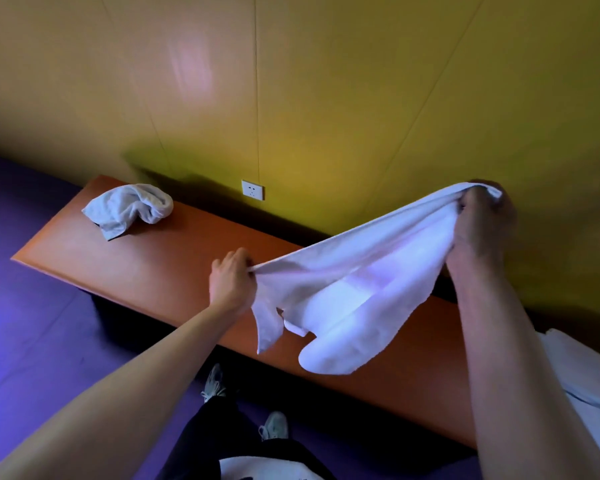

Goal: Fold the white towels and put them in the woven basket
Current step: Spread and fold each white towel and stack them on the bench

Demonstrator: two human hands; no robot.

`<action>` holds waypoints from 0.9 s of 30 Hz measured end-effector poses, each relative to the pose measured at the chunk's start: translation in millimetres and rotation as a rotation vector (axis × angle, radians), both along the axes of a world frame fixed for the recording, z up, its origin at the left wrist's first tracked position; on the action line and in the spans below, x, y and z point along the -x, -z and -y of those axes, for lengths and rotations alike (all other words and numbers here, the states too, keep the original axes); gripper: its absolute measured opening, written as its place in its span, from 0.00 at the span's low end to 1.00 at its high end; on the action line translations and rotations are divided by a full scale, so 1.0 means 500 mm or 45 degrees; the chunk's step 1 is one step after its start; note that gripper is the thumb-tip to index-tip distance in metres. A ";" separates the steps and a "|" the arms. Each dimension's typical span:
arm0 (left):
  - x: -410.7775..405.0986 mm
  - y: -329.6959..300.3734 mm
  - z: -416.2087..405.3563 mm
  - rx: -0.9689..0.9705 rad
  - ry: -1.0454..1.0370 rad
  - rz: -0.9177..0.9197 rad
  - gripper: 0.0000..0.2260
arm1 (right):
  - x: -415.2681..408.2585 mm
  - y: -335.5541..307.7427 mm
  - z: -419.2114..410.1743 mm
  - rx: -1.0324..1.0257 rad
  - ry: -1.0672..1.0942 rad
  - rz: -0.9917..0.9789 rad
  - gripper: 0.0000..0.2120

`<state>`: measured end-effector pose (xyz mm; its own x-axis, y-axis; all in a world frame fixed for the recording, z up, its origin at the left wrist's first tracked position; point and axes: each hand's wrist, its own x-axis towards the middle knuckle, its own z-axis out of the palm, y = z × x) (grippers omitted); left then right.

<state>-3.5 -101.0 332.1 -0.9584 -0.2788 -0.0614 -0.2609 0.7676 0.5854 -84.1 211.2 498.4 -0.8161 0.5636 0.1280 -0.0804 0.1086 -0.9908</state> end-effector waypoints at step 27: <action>-0.181 0.075 0.213 -0.169 -0.694 0.098 0.10 | -0.409 0.174 0.114 0.231 0.414 0.179 0.13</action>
